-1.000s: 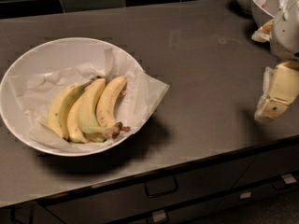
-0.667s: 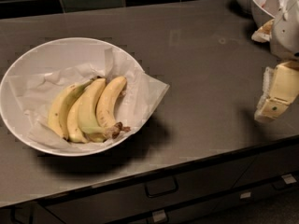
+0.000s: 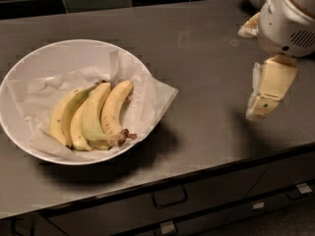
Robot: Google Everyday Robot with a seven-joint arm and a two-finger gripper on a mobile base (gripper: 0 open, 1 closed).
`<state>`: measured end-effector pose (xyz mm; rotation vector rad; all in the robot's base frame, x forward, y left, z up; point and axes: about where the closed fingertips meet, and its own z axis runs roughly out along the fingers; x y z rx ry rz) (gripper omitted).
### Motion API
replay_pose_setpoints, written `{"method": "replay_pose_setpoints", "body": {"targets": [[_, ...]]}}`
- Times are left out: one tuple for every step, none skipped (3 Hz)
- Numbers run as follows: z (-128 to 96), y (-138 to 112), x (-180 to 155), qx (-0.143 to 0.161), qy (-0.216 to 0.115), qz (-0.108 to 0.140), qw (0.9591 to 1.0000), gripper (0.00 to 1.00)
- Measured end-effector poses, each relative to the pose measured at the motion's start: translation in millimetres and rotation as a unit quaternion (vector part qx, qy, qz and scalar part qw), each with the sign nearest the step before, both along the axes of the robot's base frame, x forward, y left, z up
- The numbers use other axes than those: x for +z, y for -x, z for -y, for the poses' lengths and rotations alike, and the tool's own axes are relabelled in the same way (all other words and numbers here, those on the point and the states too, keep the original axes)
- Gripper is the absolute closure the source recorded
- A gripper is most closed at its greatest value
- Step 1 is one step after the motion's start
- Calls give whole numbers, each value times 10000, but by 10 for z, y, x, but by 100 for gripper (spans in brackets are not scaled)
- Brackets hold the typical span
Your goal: Pick banana from white bowl
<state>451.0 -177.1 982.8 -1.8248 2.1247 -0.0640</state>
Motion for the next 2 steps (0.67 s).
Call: {"method": "replay_pose_setpoints", "body": {"targets": [[-371, -120, 45, 953, -322, -104, 9949, 0], [-375, -124, 49, 953, -325, -94, 9949, 0]]}}
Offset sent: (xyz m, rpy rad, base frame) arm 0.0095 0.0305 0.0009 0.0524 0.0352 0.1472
